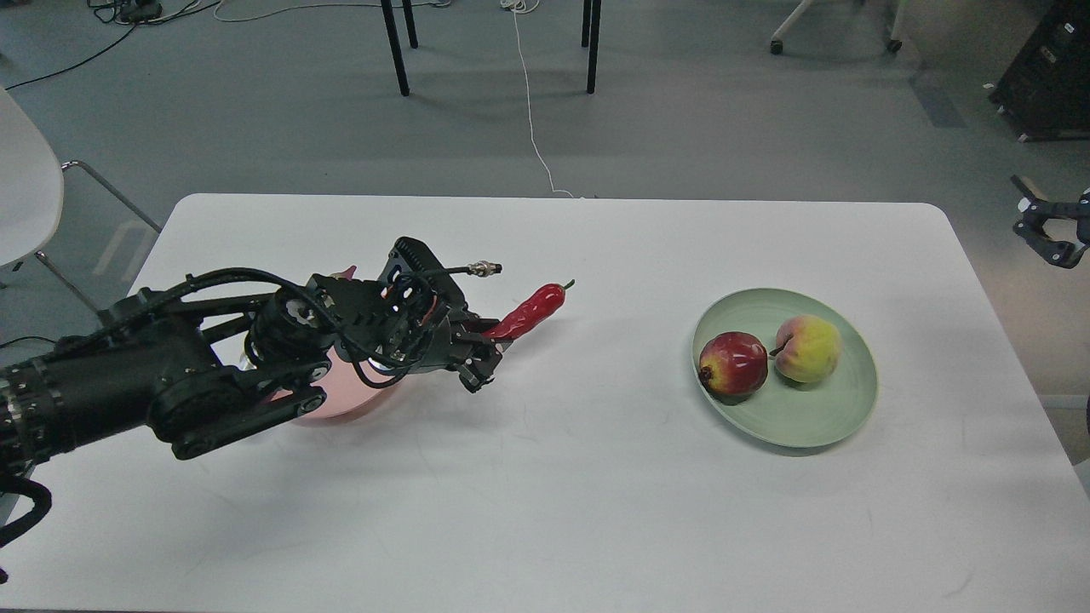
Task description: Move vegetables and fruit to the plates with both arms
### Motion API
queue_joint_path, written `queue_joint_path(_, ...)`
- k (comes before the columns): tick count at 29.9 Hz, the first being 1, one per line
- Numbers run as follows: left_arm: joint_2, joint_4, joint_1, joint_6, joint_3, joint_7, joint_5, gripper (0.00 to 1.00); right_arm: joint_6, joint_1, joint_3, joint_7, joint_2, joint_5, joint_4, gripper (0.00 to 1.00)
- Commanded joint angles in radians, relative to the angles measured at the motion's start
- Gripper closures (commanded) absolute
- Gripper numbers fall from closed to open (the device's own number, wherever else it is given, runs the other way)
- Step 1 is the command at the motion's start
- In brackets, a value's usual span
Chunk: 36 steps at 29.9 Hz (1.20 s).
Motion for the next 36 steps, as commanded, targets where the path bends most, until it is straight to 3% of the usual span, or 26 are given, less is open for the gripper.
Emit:
queue_joint_path(1, 0.144, -0.066, -0.013, -0.001, -0.015, -0.008, -0.032, 0.76, 0.000, 0.005, 0.001, 0.000, -0.001, 0.000, 0.000, 0.02)
queue_joint_path(8, 0.333, -0.070, 0.033, 0.012, 0.000, -0.024, -0.032, 0.76, 0.000, 0.007, 0.000, 0.000, 0.005, 0.000, 0.003, 0.02)
queue_joint_path(20, 0.310, -0.063, 0.119, 0.040, 0.000, -0.012, -0.027, 0.65, 0.000, 0.008, 0.001, -0.002, 0.000, 0.000, 0.011, 0.02)
queue_joint_path(21, 0.305, -0.063, 0.119, 0.040, 0.000, -0.012, -0.029, 0.62, 0.000, 0.008, 0.001, 0.000, 0.000, 0.000, 0.011, 0.02)
queue_joint_path(23, 0.304, -0.063, 0.119, 0.039, -0.002, -0.008, -0.033, 0.46, 0.000, 0.010, 0.001, 0.000, 0.000, 0.000, 0.011, 0.02)
queue_joint_path(25, 0.304, -0.063, 0.119, 0.039, 0.000, -0.011, -0.033, 0.21, 0.000, 0.010, 0.001, -0.002, 0.000, 0.000, 0.011, 0.02)
queue_joint_path(31, 0.314, -0.064, 0.125, 0.037, -0.015, -0.018, -0.039, 0.17, 0.000, 0.008, 0.001, 0.000, 0.002, 0.000, 0.012, 0.02)
queue_joint_path(33, 0.318, -0.064, 0.112, 0.042, -0.032, -0.021, -0.082, 0.12, 0.000, 0.010, 0.003, 0.000, 0.002, 0.000, 0.011, 0.02)
queue_joint_path(36, 0.321, -0.063, 0.108, 0.042, -0.165, -0.021, -0.272, 0.02, 0.000, 0.011, 0.018, 0.000, 0.002, -0.001, 0.005, 0.02)
